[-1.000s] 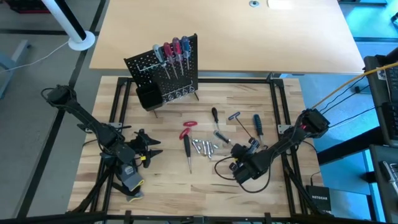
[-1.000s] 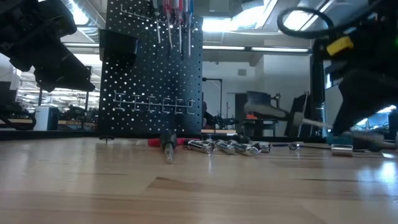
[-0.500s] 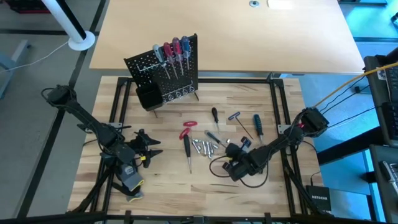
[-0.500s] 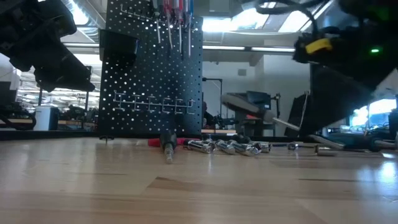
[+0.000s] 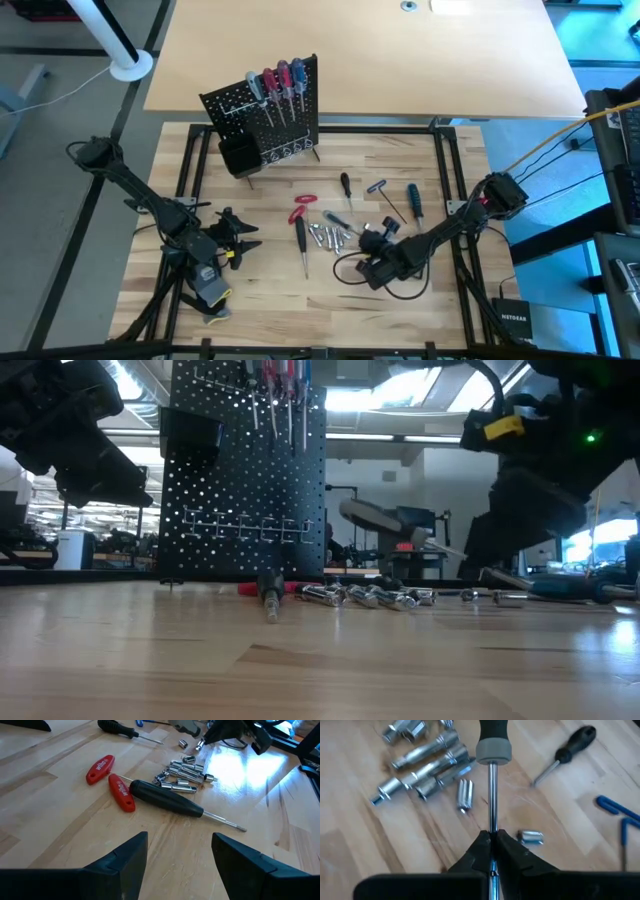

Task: Hang tools onto peg board
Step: Hang the nut driver onto the peg board

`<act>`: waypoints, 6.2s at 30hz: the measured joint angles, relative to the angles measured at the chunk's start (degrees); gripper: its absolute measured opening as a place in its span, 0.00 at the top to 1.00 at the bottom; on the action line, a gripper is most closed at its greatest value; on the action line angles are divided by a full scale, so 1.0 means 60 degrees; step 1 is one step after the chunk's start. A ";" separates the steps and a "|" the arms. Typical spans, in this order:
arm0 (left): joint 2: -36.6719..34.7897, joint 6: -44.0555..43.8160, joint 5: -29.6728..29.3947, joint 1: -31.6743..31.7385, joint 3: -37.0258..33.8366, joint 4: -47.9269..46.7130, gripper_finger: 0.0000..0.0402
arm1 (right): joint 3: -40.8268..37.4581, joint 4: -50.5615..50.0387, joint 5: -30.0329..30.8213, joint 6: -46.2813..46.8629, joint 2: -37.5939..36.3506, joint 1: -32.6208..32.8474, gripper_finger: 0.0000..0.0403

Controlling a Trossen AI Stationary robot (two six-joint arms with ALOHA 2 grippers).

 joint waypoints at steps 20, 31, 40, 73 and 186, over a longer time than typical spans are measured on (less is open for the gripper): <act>0.0000 0.0002 0.0000 0.0000 0.0000 0.0000 0.48 | -0.1418 0.2466 0.1017 0.0501 0.0000 -0.0161 0.95; 0.0000 -0.0002 0.0000 -0.0008 0.0000 -0.0004 0.48 | -0.0985 0.2470 0.0352 -0.0315 -0.0228 -0.0280 0.95; 0.0004 -0.0162 0.0004 -0.0106 0.0000 0.0007 0.48 | -0.0452 0.2425 -0.1103 -0.4411 -0.0714 0.1320 0.97; 0.0011 -0.0628 -0.0022 -0.0064 -0.0004 -0.0499 0.48 | -0.0373 0.1622 -0.5268 -0.8229 -0.0168 -0.0508 0.96; 0.0010 -0.0492 -0.0026 -0.0062 -0.0004 -0.0495 0.48 | -0.0136 0.1241 -0.4439 -0.9063 -0.0361 -0.1234 0.96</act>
